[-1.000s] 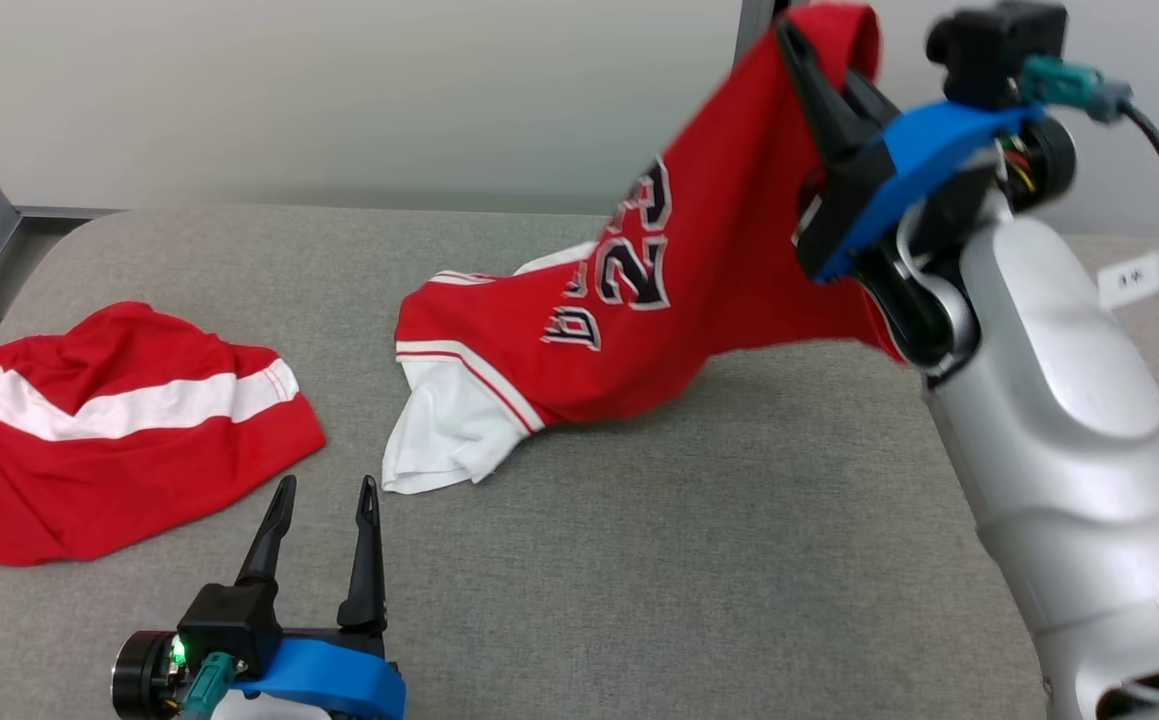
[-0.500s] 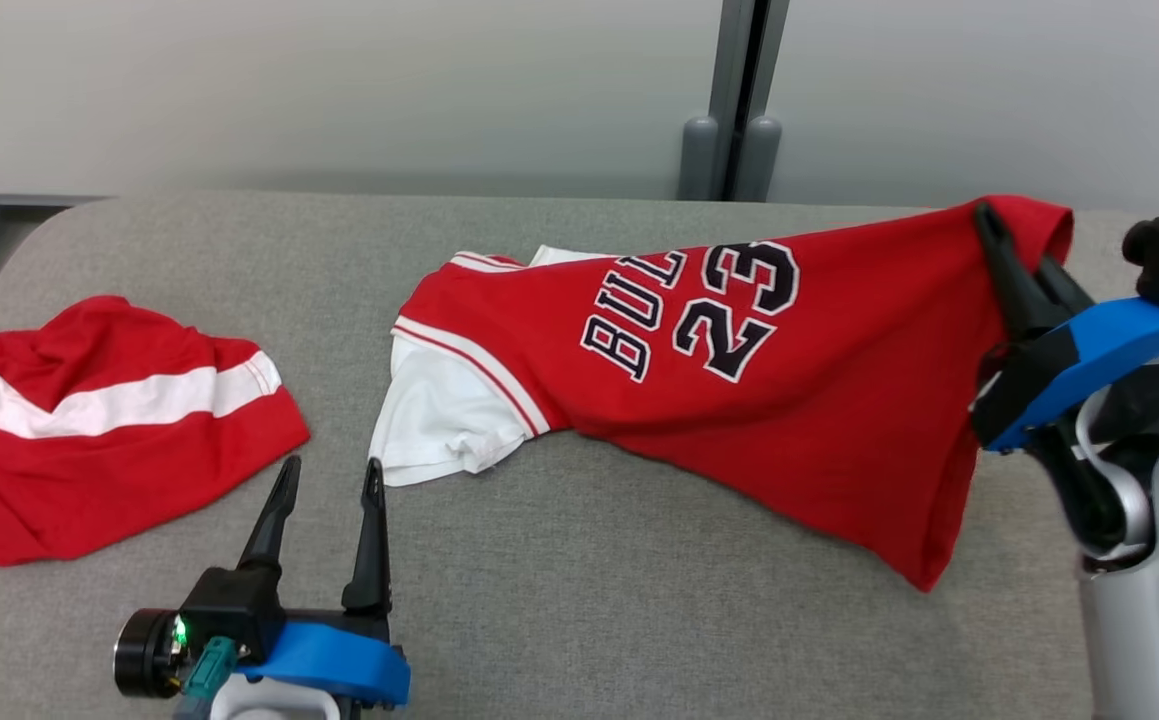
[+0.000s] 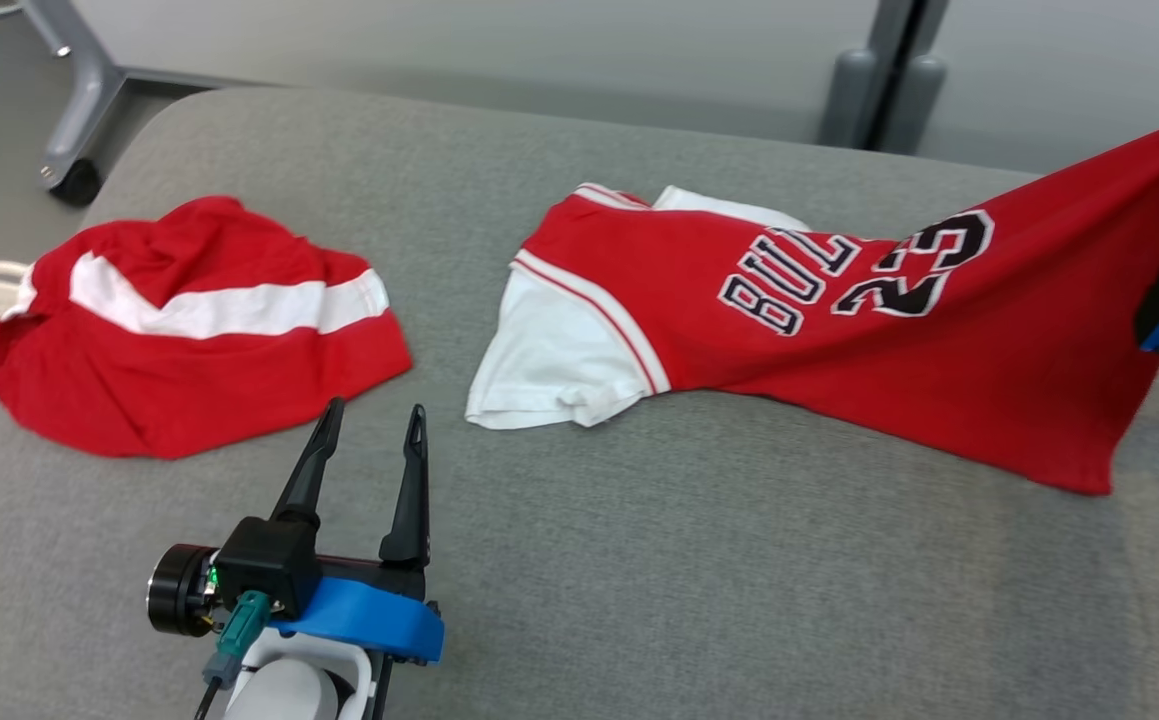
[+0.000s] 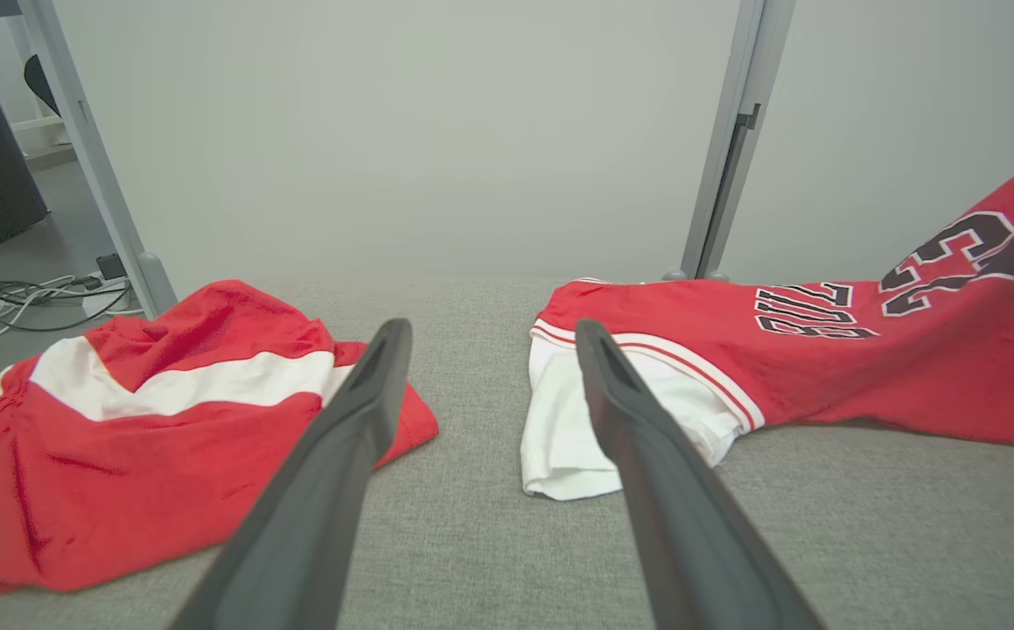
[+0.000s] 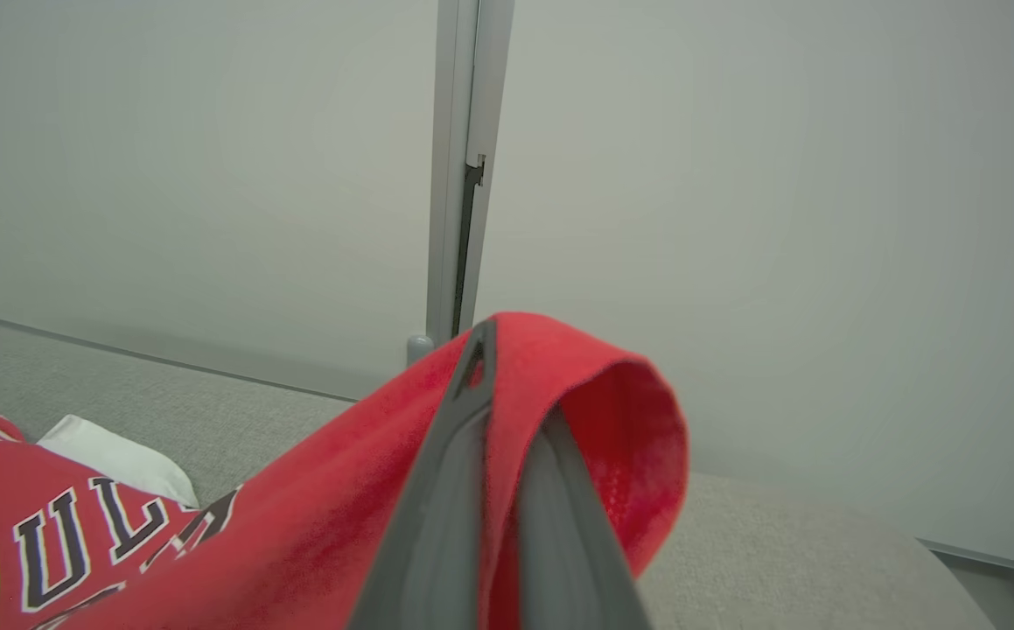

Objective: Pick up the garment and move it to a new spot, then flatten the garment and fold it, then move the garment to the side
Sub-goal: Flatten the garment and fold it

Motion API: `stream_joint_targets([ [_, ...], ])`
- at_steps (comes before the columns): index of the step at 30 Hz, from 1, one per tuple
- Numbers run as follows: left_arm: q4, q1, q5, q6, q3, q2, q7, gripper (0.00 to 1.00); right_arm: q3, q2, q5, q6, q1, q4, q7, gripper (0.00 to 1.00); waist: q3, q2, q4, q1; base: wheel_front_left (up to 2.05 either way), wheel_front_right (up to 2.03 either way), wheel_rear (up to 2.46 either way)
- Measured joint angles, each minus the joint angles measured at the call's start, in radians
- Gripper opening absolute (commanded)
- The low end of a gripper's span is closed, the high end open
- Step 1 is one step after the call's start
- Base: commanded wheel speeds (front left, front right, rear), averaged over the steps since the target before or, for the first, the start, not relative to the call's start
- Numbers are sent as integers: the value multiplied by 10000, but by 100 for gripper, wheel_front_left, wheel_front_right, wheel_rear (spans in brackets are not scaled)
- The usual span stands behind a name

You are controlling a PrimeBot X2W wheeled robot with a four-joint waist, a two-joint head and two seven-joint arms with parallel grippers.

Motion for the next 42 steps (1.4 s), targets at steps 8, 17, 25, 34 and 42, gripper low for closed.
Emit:
stream_joint_targets([
  [8, -52, -162, 127, -109, -86, -167, 0, 100, -782, -424, -842, -2, -1124, 1770, -1411, 100, 472, 0, 790, 0, 0, 0, 0],
  [17, 0, -124, 178, -67, 119, -180, 0, 100, -481, -35, -673, 0, -1187, 3593, -1045, 100, 342, 0, 524, 0, 0, 0, 0],
  [25, 86, 151, 138, 10, 320, 31, 0, 100, -81, 715, 476, 0, -261, 3871, -623, 100, -190, 0, -237, -1, 0, 0, 0],
  [34, 58, 355, 71, 19, 211, 113, 61, 100, 121, 431, 1216, 0, 86, 3595, -428, 100, -796, -2, -893, -2, 0, 0, 0],
  [42, 54, 346, 73, -19, 35, 119, 127, 100, 259, 311, 1204, 0, -269, 3628, 109, 100, -939, -1, -619, -1, 0, 0, 0],
])
